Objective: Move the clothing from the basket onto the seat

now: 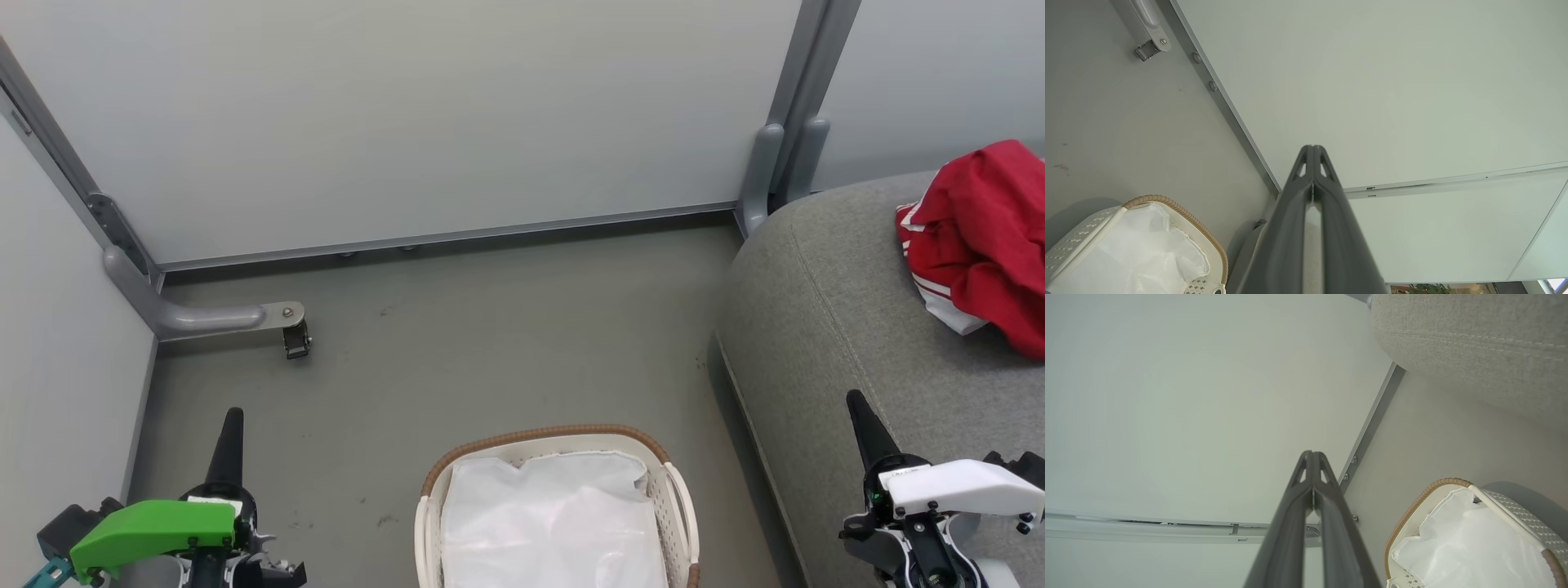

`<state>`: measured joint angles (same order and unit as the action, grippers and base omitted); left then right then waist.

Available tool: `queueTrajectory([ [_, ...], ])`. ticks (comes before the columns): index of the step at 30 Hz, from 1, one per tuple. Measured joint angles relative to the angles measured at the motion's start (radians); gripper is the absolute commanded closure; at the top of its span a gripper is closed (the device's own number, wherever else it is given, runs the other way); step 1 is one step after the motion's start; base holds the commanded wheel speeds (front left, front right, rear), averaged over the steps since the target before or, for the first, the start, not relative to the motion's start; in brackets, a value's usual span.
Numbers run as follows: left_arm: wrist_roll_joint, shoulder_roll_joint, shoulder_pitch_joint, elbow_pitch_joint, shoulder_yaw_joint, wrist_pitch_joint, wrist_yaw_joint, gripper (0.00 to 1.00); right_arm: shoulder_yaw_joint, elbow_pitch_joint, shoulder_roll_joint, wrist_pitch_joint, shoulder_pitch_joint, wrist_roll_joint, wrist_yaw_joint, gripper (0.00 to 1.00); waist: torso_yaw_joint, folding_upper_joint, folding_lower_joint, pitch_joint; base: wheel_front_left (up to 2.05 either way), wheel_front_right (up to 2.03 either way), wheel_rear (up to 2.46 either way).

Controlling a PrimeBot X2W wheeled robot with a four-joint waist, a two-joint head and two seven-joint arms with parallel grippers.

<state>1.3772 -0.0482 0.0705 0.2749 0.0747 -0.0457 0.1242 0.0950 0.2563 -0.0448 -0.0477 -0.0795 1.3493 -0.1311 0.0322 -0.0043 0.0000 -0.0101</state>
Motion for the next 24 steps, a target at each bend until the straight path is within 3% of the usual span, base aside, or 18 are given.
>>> queueTrajectory([
  [24,0.163,0.0,0.023,-0.02,0.027,-0.05,0.003,1.0,0.013,-0.007,-0.002,-0.047,-0.017,0.183,0.0,1.0,-0.022,0.0,0.0,0.009,0.0,0.0,0.0],
])
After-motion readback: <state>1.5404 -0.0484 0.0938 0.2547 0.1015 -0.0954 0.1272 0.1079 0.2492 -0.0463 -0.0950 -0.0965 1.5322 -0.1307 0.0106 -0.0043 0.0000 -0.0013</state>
